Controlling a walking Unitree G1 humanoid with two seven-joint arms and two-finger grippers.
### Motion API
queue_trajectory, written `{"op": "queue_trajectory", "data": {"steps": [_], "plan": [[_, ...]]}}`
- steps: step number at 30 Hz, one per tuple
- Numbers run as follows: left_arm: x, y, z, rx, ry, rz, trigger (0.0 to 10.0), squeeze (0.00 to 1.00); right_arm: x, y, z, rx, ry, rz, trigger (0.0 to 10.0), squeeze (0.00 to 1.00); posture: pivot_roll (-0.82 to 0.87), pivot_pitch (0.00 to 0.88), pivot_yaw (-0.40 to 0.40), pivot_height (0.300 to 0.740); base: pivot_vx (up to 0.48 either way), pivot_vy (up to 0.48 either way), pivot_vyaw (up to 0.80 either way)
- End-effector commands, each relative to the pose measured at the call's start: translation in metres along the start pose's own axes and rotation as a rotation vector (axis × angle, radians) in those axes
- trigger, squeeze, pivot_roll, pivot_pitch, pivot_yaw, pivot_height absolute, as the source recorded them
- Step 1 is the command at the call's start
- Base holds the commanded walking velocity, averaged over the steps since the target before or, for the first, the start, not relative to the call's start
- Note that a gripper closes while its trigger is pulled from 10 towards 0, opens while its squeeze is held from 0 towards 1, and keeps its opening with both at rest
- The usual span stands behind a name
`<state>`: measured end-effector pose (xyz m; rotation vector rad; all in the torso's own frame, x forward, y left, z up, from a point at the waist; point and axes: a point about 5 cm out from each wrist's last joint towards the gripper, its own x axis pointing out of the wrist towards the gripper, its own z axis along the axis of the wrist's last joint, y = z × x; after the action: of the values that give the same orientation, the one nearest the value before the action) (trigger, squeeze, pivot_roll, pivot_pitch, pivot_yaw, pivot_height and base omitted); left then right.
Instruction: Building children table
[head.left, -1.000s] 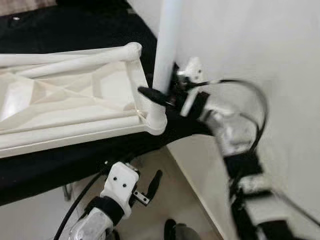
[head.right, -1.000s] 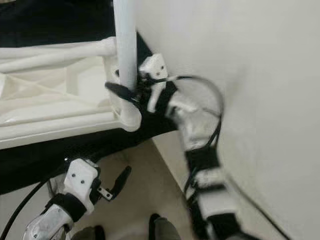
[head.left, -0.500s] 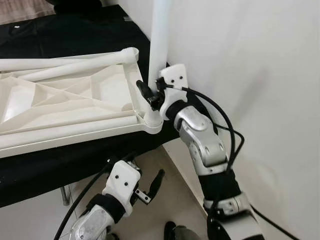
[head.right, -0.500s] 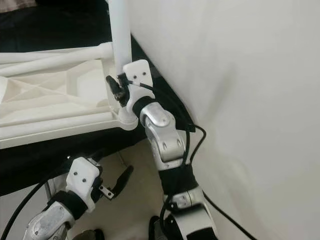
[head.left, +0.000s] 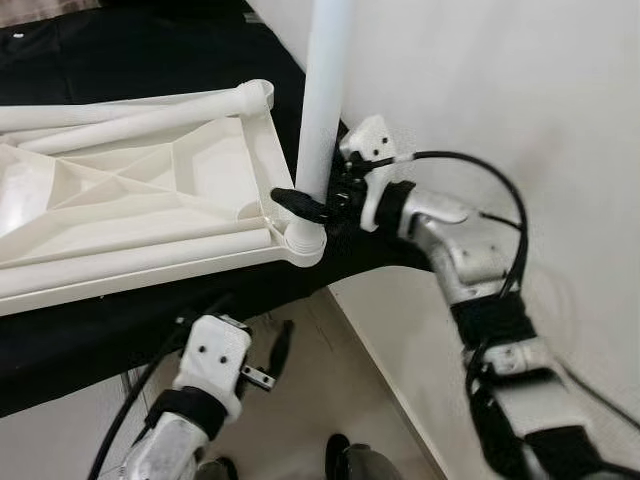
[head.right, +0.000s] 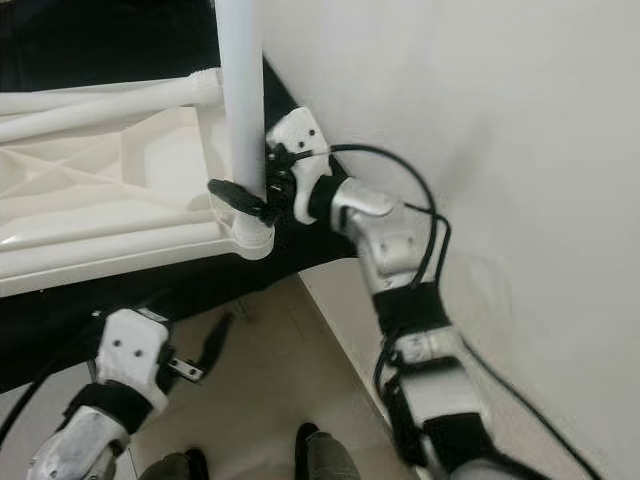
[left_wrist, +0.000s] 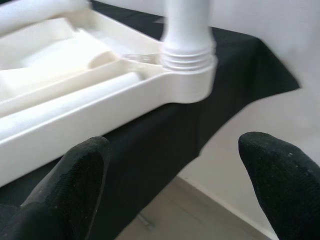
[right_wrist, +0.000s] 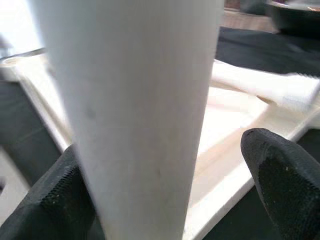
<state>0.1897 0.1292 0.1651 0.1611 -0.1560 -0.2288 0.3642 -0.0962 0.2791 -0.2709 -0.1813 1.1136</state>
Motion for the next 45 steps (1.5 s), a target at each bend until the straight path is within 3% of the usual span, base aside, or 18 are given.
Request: {"op": "queue_trajectory", "data": {"steps": [1,6,7,8,9,17,25,27,30,31,32,33,34,36,38,43,44,45], "plan": [[-0.004,0.001,0.0,0.003,0.001,0.013,10.0,0.0,0.003,0.004,-0.002,0.0,-0.013,0.088,10.0,0.0,0.09,0.259,-0.102,0.74,0.0,0.0,0.0],[-0.007,0.001,0.002,-0.007,-0.005,0.028,10.0,0.0,0.001,-0.004,0.0,0.024,-0.03,0.137,10.0,0.0,0.09,0.263,-0.104,0.74,0.0,0.0,0.0],[-0.008,0.001,0.002,-0.014,-0.005,0.031,10.0,0.0,0.001,-0.006,0.0,0.033,-0.029,0.14,6.8,0.0,0.1,0.265,-0.106,0.74,0.0,0.0,0.0],[-0.009,0.001,0.002,-0.019,-0.004,0.033,10.0,0.0,0.0,-0.008,-0.001,0.034,-0.025,0.144,0.6,0.0,0.1,0.269,-0.109,0.74,0.0,0.0,0.0],[-0.01,0.0,0.002,-0.027,-0.004,0.03,10.0,0.0,-0.001,-0.009,-0.001,0.039,-0.024,0.164,0.0,0.0,0.1,0.271,-0.109,0.74,0.0,0.0,0.0],[-0.011,-0.003,0.001,-0.041,0.0,0.021,10.0,0.0,-0.008,-0.01,-0.006,0.061,-0.013,0.286,0.0,0.0,0.1,0.274,-0.108,0.74,0.0,0.0,0.0],[-0.013,-0.005,-0.001,-0.046,0.004,0.015,10.0,0.0,-0.016,-0.016,-0.012,0.076,0.005,0.263,0.0,0.0,0.09,0.277,-0.115,0.74,0.0,0.0,0.0],[-0.013,-0.006,-0.002,-0.048,0.005,0.014,10.0,0.0,-0.018,-0.019,-0.017,0.104,0.008,0.195,0.0,0.0,0.09,0.276,-0.12,0.74,0.0,0.0,0.0],[-0.016,-0.008,-0.003,-0.053,0.01,0.011,10.0,0.0,-0.013,-0.002,-0.073,0.183,0.157,-0.339,0.0,0.0,0.09,0.282,-0.126,0.74,0.0,0.0,0.0],[-0.016,-0.008,-0.003,-0.053,0.01,0.011,10.0,0.0,-0.013,-0.002,-0.073,0.183,0.157,-0.339,0.0,0.0,0.09,0.282,-0.126,0.74,0.0,0.0,0.0],[-0.016,-0.007,-0.003,-0.055,0.012,0.012,10.0,0.0,-0.019,0.01,-0.094,0.207,0.251,-0.543,0.0,0.0,0.09,0.283,-0.125,0.74,0.0,0.0,0.0],[-0.016,-0.007,-0.003,-0.055,0.012,0.012,10.0,0.0,-0.019,0.01,-0.094,0.207,0.251,-0.543,0.0,0.0,0.09,0.283,-0.125,0.74,0.0,0.0,0.0],[-0.015,-0.007,-0.003,-0.057,0.015,0.012,10.0,0.0,-0.015,0.061,-0.105,0.23,0.282,-0.615,0.0,0.0,0.09,0.29,-0.107,0.74,0.0,0.0,0.0],[-0.015,-0.007,-0.003,-0.057,0.015,0.012,10.0,0.0,-0.015,0.061,-0.105,0.23,0.282,-0.615,0.0,0.0,0.09,0.29,-0.107,0.74,0.0,0.0,0.0],[-0.014,-0.006,-0.004,-0.055,0.017,0.011,10.0,0.0,-0.001,0.083,-0.095,0.244,0.232,-0.606,0.0,0.0,0.09,0.281,-0.102,0.74,0.0,0.0,0.0],[-0.012,-0.004,-0.007,-0.055,0.018,0.013,10.0,0.0,0.021,0.073,-0.079,0.229,0.163,-0.585,0.0,0.0,0.08,0.268,-0.1,0.74,0.0,0.0,0.0],[-0.01,-0.003,-0.008,-0.058,0.016,0.016,10.0,0.0,0.033,0.068,-0.065,0.211,0.135,-0.503,10.0,0.0,0.08,0.263,-0.106,0.74,0.0,0.0,0.0],[-0.009,-0.003,-0.008,-0.059,0.015,0.017,10.0,0.0,0.037,0.066,-0.056,0.211,0.083,-0.44,10.0,0.0,0.08,0.262,-0.106,0.74,0.0,0.0,0.0]]}}
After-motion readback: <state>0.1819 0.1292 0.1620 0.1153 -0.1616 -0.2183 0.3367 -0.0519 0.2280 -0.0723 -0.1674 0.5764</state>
